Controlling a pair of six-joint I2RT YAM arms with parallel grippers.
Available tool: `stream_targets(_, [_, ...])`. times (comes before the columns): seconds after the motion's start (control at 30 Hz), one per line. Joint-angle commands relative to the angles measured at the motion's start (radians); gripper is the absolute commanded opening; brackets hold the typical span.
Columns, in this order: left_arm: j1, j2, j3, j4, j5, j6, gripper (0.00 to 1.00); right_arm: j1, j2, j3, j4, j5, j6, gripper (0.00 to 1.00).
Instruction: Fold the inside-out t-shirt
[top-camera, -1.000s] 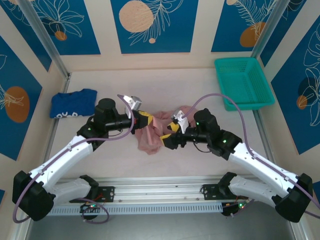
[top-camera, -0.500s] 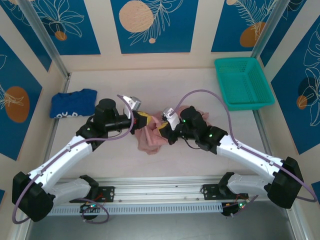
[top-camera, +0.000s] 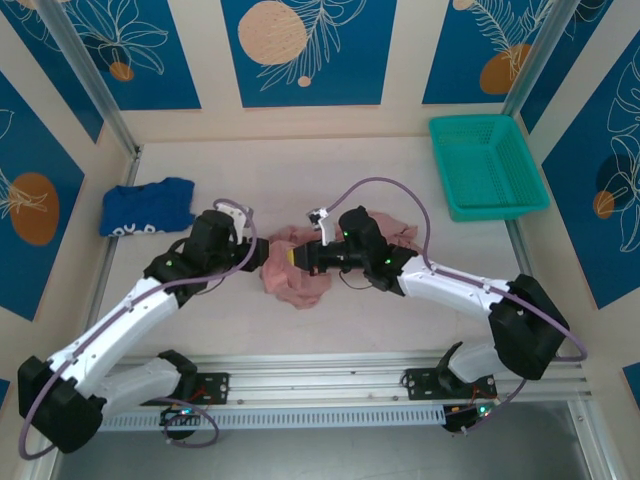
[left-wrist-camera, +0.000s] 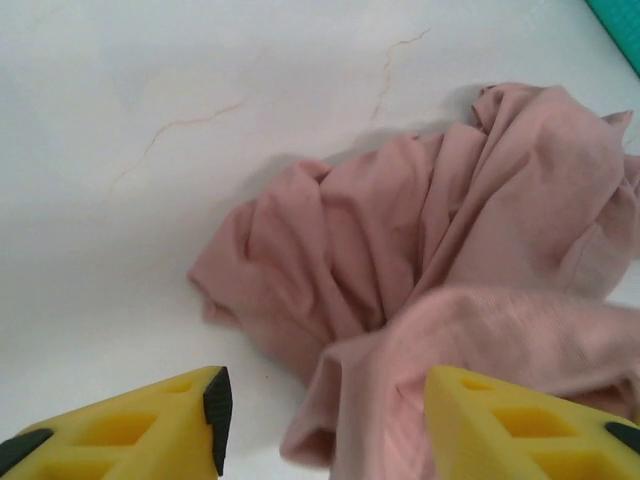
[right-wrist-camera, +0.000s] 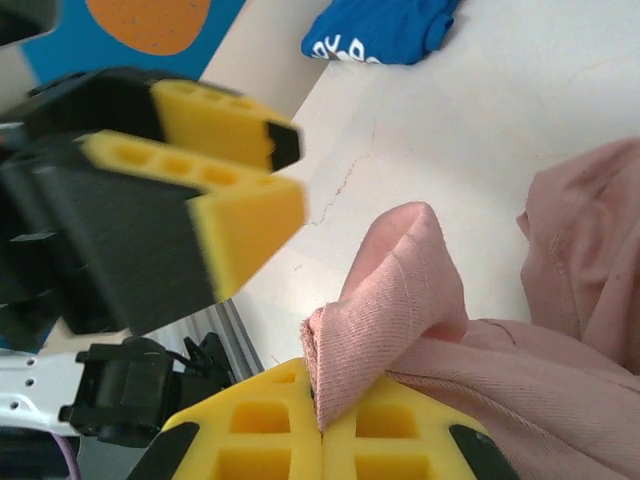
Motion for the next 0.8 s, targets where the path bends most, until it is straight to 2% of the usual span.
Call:
stream_targets(0.0, [0.007, -0.045, -0.033, -0.100, 0.078, -0.090, 0.57, 0.004, 0.012, 0.049, 0.057, 0.012, 0.060, 0.00])
stream_targets(0.13, [-0.019, -0.020, -0.059, -0.063, 0.226, -0.133, 0.57, -0.004, 0.008, 0.044, 0.036, 0.017, 0.051, 0.00])
stream_targets(0.37, [-0.046, 0.137, -0.052, -0.014, 0.202, -0.136, 0.58, -0.009, -0.023, 0.029, 0.022, 0.034, 0.036, 0.00])
stream_targets(0.43, [-0.046, 0.169, -0.062, 0.060, 0.245, -0.142, 0.50, -0.009, -0.040, 0.025, -0.003, 0.051, 0.020, 0.00])
stream_targets(0.47, [-0.045, 0.177, -0.071, 0.117, 0.285, -0.148, 0.41, -0.013, -0.054, 0.024, -0.027, 0.064, 0.006, 0.00])
stream_targets(0.53, [-0.039, 0.157, -0.093, 0.219, 0.380, -0.150, 0.17, -0.026, -0.081, 0.021, -0.086, 0.094, -0.025, 0.00])
stream_targets(0.6, [-0.032, 0.088, -0.123, 0.299, 0.457, -0.136, 0.04, -0.055, -0.106, 0.023, -0.183, 0.125, -0.059, 0.00])
stream_targets(0.63, [-0.030, 0.038, -0.145, 0.335, 0.489, -0.127, 0.00, -0.073, -0.119, 0.027, -0.237, 0.136, -0.076, 0.00])
stream_targets(0.77, [-0.027, -0.142, -0.238, 0.499, 0.595, -0.120, 0.00, -0.133, -0.156, 0.031, -0.370, 0.130, -0.150, 0.00])
